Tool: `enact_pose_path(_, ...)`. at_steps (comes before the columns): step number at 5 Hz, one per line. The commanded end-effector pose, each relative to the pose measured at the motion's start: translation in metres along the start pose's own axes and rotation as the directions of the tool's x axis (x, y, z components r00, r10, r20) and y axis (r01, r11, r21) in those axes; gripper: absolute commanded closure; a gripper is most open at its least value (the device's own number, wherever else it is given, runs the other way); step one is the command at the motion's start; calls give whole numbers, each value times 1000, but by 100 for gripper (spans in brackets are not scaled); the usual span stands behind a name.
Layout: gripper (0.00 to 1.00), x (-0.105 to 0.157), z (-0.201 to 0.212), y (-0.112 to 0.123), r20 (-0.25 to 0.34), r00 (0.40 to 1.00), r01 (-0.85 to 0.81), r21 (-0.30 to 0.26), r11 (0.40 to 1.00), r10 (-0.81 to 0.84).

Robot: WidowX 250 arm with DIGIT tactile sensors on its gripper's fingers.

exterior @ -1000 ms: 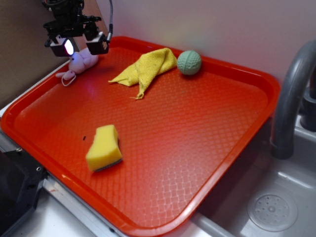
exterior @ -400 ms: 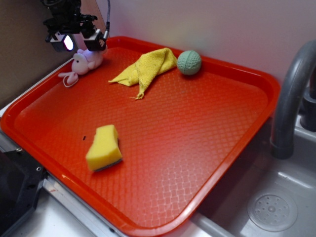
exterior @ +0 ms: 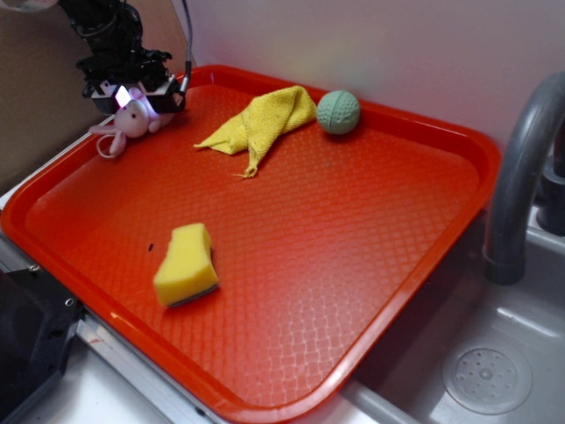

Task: Grab the pink bunny.

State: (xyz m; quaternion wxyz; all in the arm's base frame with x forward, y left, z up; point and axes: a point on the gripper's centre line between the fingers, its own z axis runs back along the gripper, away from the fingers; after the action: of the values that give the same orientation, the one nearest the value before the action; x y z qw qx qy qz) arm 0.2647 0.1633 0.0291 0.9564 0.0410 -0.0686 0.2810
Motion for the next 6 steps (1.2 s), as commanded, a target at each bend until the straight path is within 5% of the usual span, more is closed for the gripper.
enact_pose_path(1,100,-7,17,0,39,999,14,3,1000,-14)
enact_pose_path(4,100,-30,49,-19,74,994,78,12,997,-79)
enact_pose_path(6,100,-54,135,-36,33,985,168,-31,985,-167)
